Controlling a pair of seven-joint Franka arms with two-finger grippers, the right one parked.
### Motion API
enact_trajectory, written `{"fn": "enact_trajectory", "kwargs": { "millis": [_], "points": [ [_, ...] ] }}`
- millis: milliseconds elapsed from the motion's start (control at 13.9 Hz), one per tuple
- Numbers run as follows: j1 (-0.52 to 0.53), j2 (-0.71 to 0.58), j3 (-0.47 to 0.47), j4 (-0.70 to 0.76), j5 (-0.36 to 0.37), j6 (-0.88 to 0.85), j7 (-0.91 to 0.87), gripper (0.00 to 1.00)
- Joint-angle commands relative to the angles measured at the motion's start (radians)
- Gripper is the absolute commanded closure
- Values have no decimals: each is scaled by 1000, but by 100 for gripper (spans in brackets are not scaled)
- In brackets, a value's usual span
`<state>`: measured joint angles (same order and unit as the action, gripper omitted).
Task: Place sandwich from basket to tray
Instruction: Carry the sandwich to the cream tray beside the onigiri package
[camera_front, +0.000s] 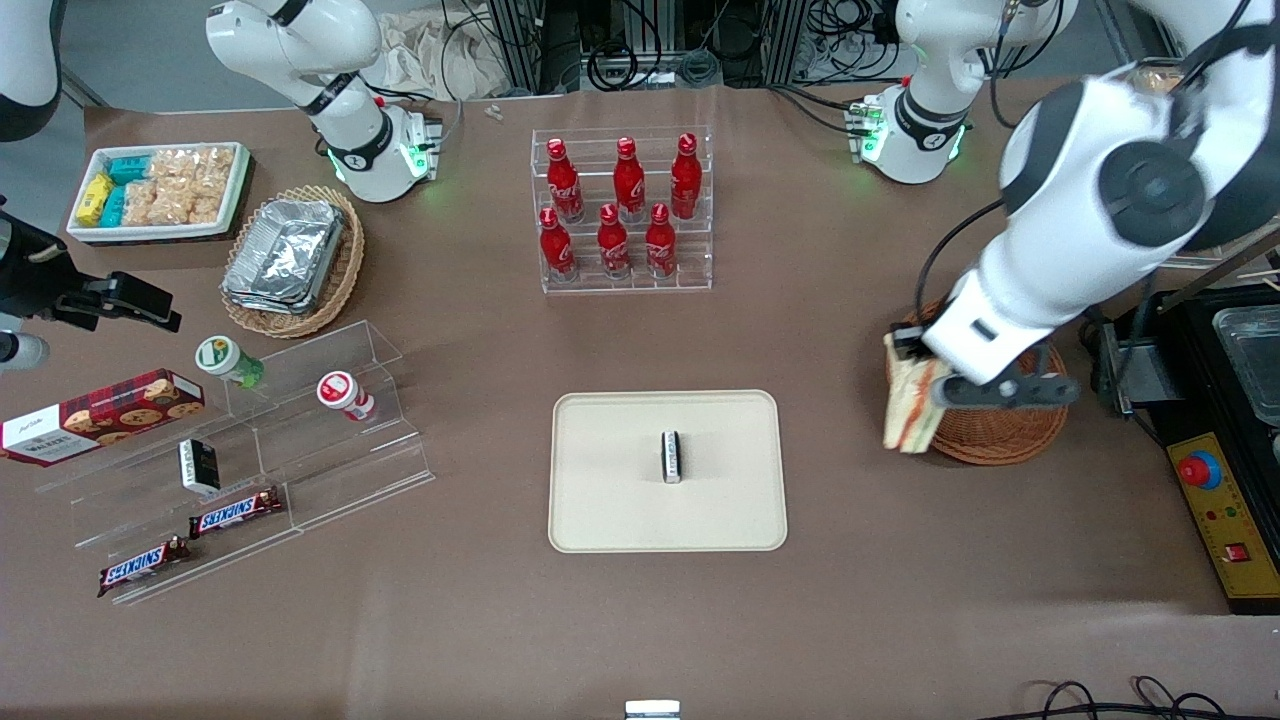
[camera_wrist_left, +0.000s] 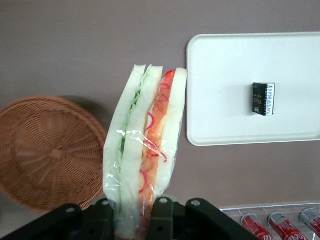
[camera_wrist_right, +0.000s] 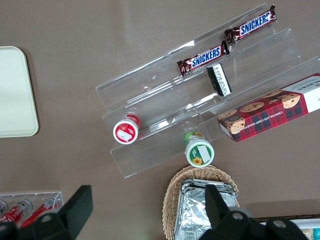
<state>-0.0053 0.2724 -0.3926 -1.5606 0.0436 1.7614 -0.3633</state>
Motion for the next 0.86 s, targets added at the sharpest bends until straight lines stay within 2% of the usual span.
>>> {"fn": "enact_trajectory", "kwargs": {
  "millis": [0, 72, 432, 792],
  "points": [
    [-85, 155, -9, 60, 114, 45, -136, 100],
    [-108, 206, -11, 69, 151, 87, -176, 100],
    [-159, 373, -9, 80, 214, 251, -304, 100],
    [-182, 441, -8, 82, 219, 325, -368, 100]
  ]
}}
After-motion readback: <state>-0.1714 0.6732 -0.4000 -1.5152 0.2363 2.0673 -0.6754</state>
